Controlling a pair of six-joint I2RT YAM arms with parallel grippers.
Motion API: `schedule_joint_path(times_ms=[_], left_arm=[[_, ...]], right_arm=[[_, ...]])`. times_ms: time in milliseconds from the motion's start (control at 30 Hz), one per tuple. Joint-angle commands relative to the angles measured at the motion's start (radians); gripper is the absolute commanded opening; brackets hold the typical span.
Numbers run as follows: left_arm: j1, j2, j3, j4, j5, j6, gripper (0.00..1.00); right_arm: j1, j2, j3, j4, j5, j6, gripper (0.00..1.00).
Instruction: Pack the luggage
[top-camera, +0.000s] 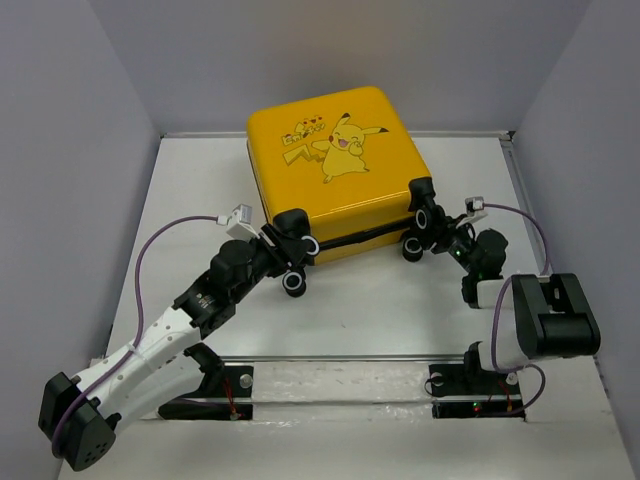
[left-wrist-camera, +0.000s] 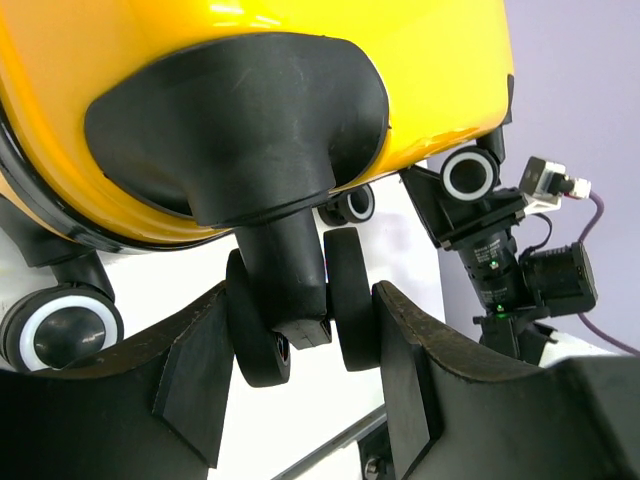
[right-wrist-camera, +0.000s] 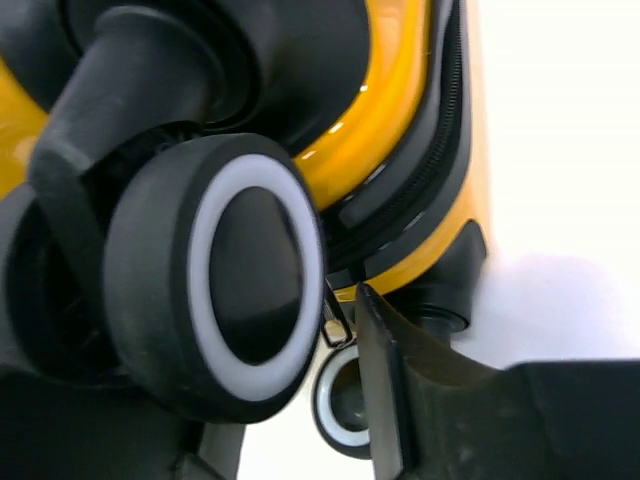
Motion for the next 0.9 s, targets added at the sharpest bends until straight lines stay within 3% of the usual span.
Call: schedule_joint_path(times_ms=[0, 33, 100, 167, 300, 333, 433, 567, 767, 800, 867], left_arm=[[-0.004, -0.096, 0.020, 0.149, 0.027, 0.072, 0.06], [-0.004, -0.102, 0.018, 0.147, 0.024, 0.073, 0.06], [-0.004, -0.102, 0.016, 0.145, 0.024, 0.075, 0.06], [-0.004, -0.102, 0.015, 0.145, 0.024, 0.076, 0.06], [-0.004, -0.099, 0.007, 0.158, 0.025, 0.073, 0.06], [-0.004, -0.095, 0.007, 0.161, 0.027, 0.073, 0.06], [-0.005, -0.090, 0.009, 0.179, 0.030, 0.065, 0.06], [-0.004, -0.053, 0.032, 0.207, 0.053, 0.064, 0.06], [-0.005, 0.025, 0.108, 0.269, 0.079, 0.068, 0.06], [-0.005, 0.037, 0.137, 0.277, 0.079, 0.068, 0.06], [-0.005, 0.077, 0.165, 0.290, 0.114, 0.065, 0.06]], right_arm=[[-0.011, 0.073, 0.104, 0.214, -0.027, 0.079, 0.44], [-0.011, 0.096, 0.107, 0.249, -0.034, 0.093, 0.38], [-0.011, 0.113, 0.113, 0.275, -0.048, 0.102, 0.36], [-0.011, 0.128, 0.118, 0.288, -0.054, 0.109, 0.24], [-0.011, 0.159, 0.119, 0.302, -0.052, 0.129, 0.14], [-0.011, 0.165, 0.118, 0.306, -0.052, 0.133, 0.07], [0.000, 0.188, 0.106, 0.341, -0.049, 0.158, 0.07], [0.103, 0.171, 0.069, 0.354, 0.033, 0.140, 0.07], [0.521, 0.062, 0.027, 0.185, 0.482, -0.024, 0.07], [0.658, 0.059, 0.041, 0.170, 0.626, -0.047, 0.07], [0.786, 0.061, 0.069, 0.106, 0.766, -0.119, 0.07]])
